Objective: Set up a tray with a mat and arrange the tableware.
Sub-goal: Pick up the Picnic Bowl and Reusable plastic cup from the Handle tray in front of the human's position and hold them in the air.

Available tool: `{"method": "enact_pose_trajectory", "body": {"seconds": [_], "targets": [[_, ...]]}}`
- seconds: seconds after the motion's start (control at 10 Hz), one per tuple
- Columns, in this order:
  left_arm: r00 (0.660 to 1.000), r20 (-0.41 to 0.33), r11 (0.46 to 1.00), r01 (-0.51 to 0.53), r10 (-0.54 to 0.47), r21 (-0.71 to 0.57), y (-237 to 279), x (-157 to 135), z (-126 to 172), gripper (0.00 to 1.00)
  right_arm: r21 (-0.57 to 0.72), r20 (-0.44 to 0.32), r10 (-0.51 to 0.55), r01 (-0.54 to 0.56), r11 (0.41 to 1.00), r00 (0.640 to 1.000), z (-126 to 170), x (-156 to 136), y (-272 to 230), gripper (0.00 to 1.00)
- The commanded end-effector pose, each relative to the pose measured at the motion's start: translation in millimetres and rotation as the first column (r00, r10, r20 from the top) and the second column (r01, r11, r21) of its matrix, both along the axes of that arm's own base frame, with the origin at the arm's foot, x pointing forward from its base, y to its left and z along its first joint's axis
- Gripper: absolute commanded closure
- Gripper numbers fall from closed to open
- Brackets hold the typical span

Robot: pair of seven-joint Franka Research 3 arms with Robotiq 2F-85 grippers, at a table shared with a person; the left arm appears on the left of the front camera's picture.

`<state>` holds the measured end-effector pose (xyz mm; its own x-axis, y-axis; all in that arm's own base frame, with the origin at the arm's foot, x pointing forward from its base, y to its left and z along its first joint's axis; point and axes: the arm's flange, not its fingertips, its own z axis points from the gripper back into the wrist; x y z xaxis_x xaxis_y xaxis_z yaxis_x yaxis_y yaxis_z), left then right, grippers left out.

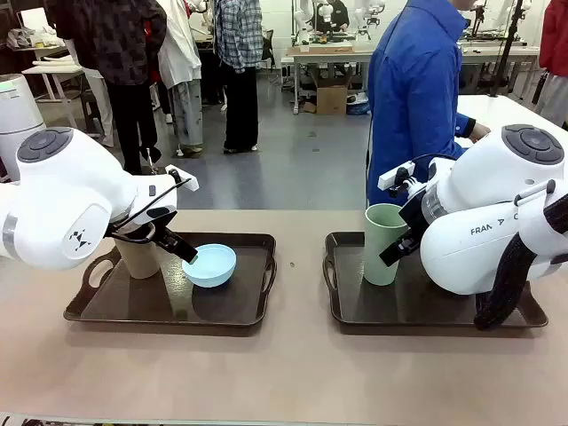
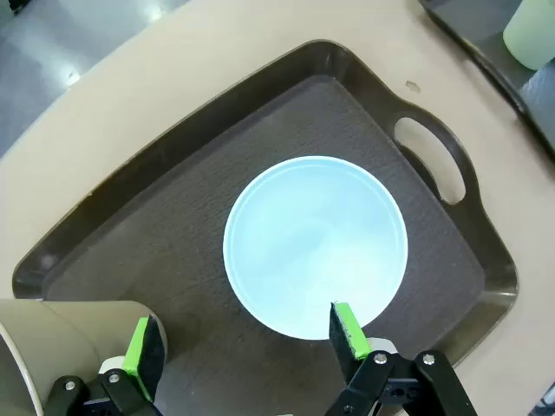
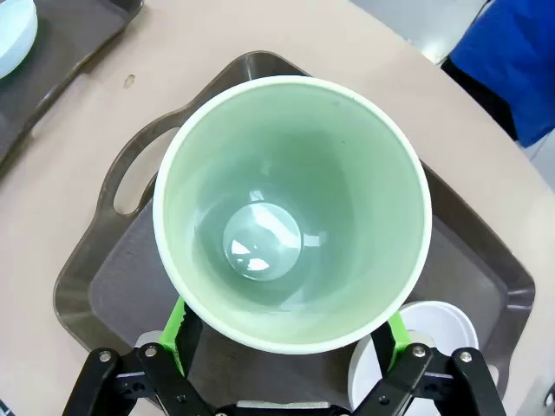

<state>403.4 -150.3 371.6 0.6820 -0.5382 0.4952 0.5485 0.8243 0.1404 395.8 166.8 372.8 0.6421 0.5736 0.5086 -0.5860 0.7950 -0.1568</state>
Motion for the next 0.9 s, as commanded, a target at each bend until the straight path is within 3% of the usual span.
{"method": "enact_pose_trajectory", "body": {"seconds": [0.0,0.8], "targets": [[1.0,0.0,1.0,0.0,0.0,0.0,-0.1,0.0,0.0,0.0,0.0,0.0,0.0,0.0,1.0,1.0,0.0,0.0,0.0,0.0],[1.0,0.0,1.0,0.0,0.0,0.0,-0.1,0.0,0.0,0.0,0.0,0.0,0.0,0.0,1.0,1.0,0.0,0.0,0.0,0.0]]}}
